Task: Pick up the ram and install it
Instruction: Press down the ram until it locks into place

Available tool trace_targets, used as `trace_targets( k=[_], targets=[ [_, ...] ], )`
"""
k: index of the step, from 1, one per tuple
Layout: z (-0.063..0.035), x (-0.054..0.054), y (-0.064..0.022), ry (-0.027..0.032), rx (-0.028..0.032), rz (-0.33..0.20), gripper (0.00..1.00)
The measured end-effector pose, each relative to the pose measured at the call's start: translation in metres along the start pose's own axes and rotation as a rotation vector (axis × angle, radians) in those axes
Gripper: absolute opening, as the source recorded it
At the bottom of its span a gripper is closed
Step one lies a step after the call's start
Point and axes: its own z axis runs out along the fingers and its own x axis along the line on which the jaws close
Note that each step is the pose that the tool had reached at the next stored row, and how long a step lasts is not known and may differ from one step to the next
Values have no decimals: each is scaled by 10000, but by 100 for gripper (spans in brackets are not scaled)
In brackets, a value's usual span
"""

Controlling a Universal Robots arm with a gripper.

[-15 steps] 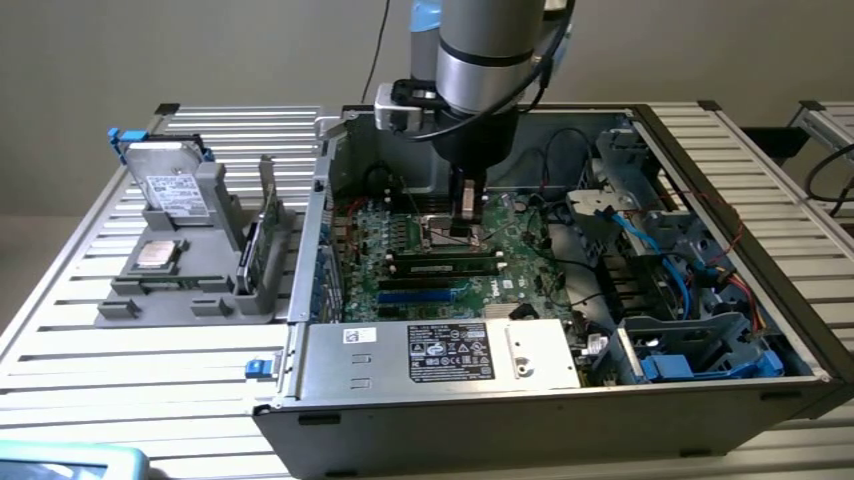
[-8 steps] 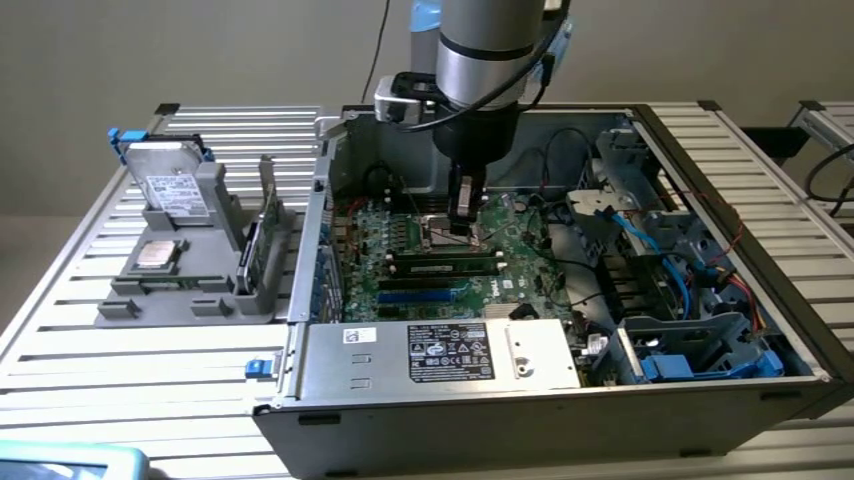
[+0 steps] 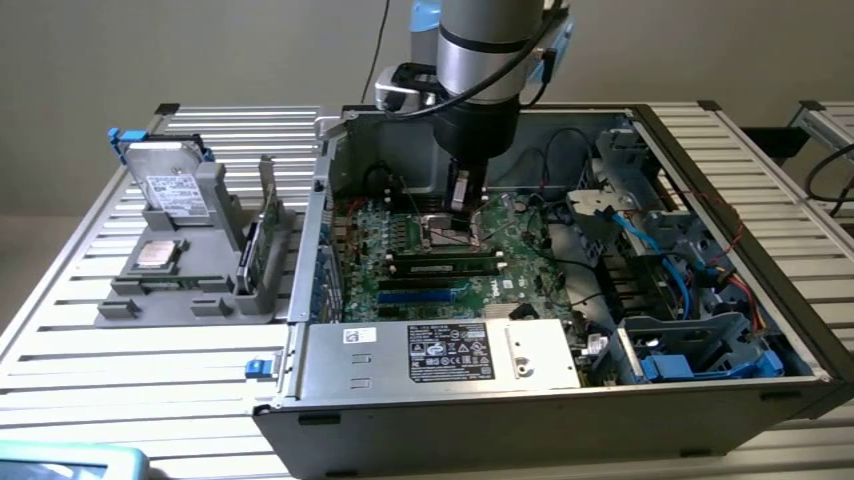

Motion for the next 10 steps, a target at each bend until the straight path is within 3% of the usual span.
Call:
trace_targets(
  k=[10],
  targets=[
    [-47,-2,1,-24,52,1387,11]
  ],
)
